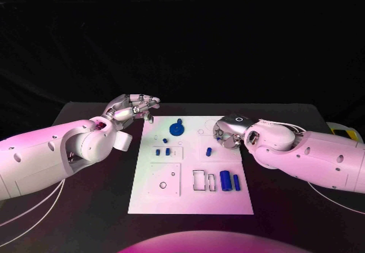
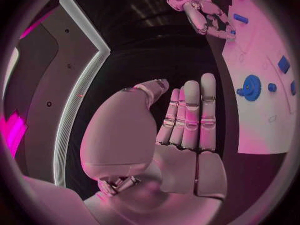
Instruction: Assemble the parts on the task board
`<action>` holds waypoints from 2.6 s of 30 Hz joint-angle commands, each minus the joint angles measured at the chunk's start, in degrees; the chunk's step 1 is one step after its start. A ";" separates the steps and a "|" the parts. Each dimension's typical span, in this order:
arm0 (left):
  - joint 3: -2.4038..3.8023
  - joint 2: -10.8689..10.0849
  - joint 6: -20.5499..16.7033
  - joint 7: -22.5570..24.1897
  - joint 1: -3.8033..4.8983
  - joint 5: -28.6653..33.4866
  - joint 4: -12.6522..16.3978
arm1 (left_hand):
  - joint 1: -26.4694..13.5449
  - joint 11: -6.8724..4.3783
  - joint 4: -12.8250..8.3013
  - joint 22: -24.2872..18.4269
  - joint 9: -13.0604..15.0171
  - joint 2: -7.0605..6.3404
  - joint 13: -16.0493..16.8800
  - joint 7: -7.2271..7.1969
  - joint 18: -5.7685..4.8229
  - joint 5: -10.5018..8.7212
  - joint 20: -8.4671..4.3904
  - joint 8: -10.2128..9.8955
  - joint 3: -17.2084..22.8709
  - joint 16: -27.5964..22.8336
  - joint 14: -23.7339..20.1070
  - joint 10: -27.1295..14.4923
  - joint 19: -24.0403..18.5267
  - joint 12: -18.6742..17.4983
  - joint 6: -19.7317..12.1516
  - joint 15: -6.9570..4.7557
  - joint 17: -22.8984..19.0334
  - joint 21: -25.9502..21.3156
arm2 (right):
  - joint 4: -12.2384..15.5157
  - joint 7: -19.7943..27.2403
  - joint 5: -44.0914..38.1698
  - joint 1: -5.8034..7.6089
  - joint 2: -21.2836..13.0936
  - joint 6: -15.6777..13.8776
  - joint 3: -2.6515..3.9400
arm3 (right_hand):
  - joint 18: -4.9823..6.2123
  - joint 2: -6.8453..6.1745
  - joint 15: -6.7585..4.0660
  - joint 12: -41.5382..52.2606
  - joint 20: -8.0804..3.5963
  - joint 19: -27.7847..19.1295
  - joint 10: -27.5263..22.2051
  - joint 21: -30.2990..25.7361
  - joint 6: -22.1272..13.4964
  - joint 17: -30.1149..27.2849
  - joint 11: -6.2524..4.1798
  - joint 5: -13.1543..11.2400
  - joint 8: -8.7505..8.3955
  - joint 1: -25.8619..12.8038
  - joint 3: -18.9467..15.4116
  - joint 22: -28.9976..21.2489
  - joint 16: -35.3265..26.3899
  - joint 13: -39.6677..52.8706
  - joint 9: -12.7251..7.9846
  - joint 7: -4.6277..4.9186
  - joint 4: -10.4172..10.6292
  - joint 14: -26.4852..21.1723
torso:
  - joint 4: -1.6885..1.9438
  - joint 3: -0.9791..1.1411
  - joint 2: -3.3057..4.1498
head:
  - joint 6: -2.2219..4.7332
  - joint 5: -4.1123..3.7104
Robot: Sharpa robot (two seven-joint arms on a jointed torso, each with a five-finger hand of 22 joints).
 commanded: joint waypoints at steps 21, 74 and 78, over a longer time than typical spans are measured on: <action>0.05 0.19 0.66 -0.44 0.04 0.33 -0.29 | 0.62 0.37 -0.20 -0.21 -0.02 0.29 -0.09 0.13 0.39 -0.13 -0.22 -0.06 -0.30 -0.45 -0.19 -0.06 0.47 0.05 -0.54 -0.03 -0.13 -0.44 | 2.61 -1.41 -2.79 -0.62 -1.37 -6.36 -0.37 | -0.88 1.05 -0.61 0.74 -0.23 0.98 1.99 1.58 0.82 0.37 -1.05 1.07 0.81 1.06 0.48 3.45 0.53 1.02 0.77 -0.12 -0.51 2.14 | 0.01 0.00 0.02 | 0.21 -0.29; 0.04 1.78 1.46 -1.15 0.04 0.33 -1.50 | 0.41 0.61 0.07 -0.56 -0.07 0.31 -0.27 0.32 0.35 -0.11 -0.11 -0.23 -0.58 -0.65 -0.18 -0.78 0.70 -0.26 -0.75 0.16 -0.28 -0.90 | 13.25 2.89 1.39 -5.97 5.45 -12.92 0.35 | -0.85 0.85 -0.52 0.39 -0.22 0.86 1.47 1.54 0.22 0.05 -0.90 1.50 0.62 0.73 0.54 3.47 0.46 1.14 0.91 0.02 -0.58 2.06 | 0.00 -0.08 0.03 | -1.73 8.95; 0.04 1.87 1.47 -1.17 0.04 0.33 -1.46 | 0.41 0.61 0.07 -0.56 -0.07 0.31 -0.27 0.32 0.35 -0.11 -0.11 -0.23 -0.58 -0.65 -0.18 -0.78 0.70 -0.26 -0.75 0.16 -0.28 -0.90 | 12.35 2.98 0.99 -7.21 6.53 -13.24 0.31 | -0.85 0.85 -0.52 0.39 -0.22 0.86 1.47 1.54 0.22 0.05 -0.90 1.50 0.62 0.73 0.54 3.47 0.46 1.14 0.91 0.02 -0.58 2.06 | 0.06 -0.11 0.04 | -1.98 9.31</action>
